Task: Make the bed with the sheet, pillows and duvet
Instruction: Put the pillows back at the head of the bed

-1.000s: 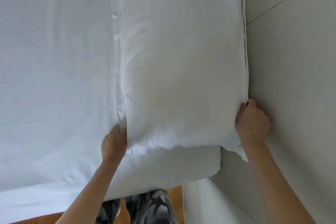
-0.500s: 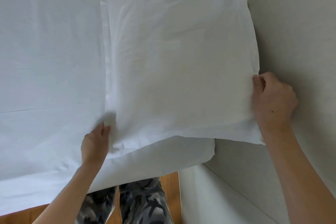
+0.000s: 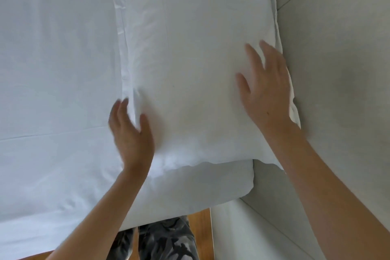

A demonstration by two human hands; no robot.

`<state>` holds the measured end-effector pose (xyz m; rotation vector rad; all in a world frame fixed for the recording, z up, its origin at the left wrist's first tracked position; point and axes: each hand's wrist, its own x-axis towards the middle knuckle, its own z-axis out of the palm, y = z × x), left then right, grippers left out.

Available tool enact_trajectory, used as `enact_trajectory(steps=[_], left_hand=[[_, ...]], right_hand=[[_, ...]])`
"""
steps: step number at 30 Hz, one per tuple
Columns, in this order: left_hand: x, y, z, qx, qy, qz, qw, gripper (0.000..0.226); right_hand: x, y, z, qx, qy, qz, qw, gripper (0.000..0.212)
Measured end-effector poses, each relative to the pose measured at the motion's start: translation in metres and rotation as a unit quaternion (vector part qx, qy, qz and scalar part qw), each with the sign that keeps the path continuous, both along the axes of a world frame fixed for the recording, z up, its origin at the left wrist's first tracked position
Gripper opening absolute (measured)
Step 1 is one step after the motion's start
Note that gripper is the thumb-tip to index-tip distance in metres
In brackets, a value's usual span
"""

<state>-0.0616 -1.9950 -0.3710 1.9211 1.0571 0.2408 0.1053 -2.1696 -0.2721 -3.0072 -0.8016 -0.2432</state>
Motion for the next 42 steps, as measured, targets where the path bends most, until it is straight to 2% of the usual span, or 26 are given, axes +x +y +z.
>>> enact_trajectory(steps=[2, 4, 6, 9, 12, 14, 17, 19, 22, 24, 26, 28, 31, 33, 37, 40, 42], left_hand=[[0.045, 0.005, 0.014, 0.008, -0.046, -0.06, 0.997, 0.053], [0.084, 0.008, 0.018, 0.022, -0.064, -0.102, 0.992, 0.057], [0.103, 0.006, 0.006, 0.047, -0.045, -0.143, 0.988, 0.058], [0.09, -0.003, -0.026, 0.091, 0.02, -0.205, 0.974, 0.062], [0.057, -0.006, -0.045, 0.051, 0.07, -0.183, 0.979, 0.066], [0.045, -0.001, -0.049, 0.004, 0.09, -0.145, 0.985, 0.071], [0.055, 0.016, -0.044, -0.051, 0.066, -0.088, 0.993, 0.07], [0.074, 0.029, -0.038, -0.07, 0.034, -0.065, 0.995, 0.063], [0.104, 0.046, -0.029, -0.073, -0.015, -0.071, 0.995, 0.065], [0.114, 0.048, -0.029, -0.076, -0.02, -0.101, 0.992, 0.066], [0.115, 0.041, -0.031, -0.09, 0.001, -0.114, 0.989, 0.064], [0.113, 0.03, -0.03, -0.104, 0.014, -0.108, 0.989, 0.064], [0.112, 0.018, -0.026, -0.13, -0.002, -0.099, 0.987, 0.063], [0.111, 0.016, -0.025, -0.142, -0.011, -0.092, 0.986, 0.062], [0.107, 0.012, -0.027, -0.135, 0.0, -0.114, 0.984, 0.064], [0.088, 0.014, -0.043, -0.056, 0.036, -0.167, 0.984, 0.066], [0.054, 0.011, -0.06, 0.013, 0.087, -0.188, 0.978, 0.067]], right_hand=[[0.018, 0.038, -0.007, 0.016, 0.004, 0.035, 0.999, 0.052], [0.036, 0.063, -0.015, 0.017, 0.014, 0.028, 0.999, 0.055], [0.053, 0.064, -0.03, 0.008, 0.047, -0.006, 0.999, 0.057], [0.06, 0.027, -0.057, -0.039, 0.117, -0.067, 0.99, 0.059], [0.062, -0.014, -0.06, -0.026, 0.098, -0.164, 0.981, 0.066], [0.07, -0.024, -0.05, -0.003, 0.081, -0.181, 0.98, 0.07], [0.095, -0.005, -0.039, 0.056, 0.08, -0.21, 0.973, 0.075], [0.112, 0.014, -0.035, 0.059, 0.076, -0.244, 0.965, 0.08], [0.135, 0.022, -0.035, 0.08, 0.152, -0.339, 0.925, 0.084], [0.14, 0.017, -0.041, 0.082, 0.199, -0.375, 0.901, 0.077], [0.139, 0.01, -0.047, 0.117, 0.174, -0.36, 0.909, 0.06], [0.134, 0.002, -0.047, 0.167, 0.105, -0.33, 0.923, 0.044], [0.126, -0.007, -0.029, 0.142, 0.003, -0.298, 0.944, 0.042], [0.12, -0.006, -0.019, 0.1, -0.029, -0.303, 0.947, 0.043], [0.121, 0.0, -0.025, 0.057, -0.015, -0.336, 0.94, 0.038], [0.114, 0.001, -0.035, 0.038, 0.015, -0.306, 0.951, 0.033], [0.099, -0.006, -0.042, 0.036, 0.011, -0.271, 0.962, 0.044]])
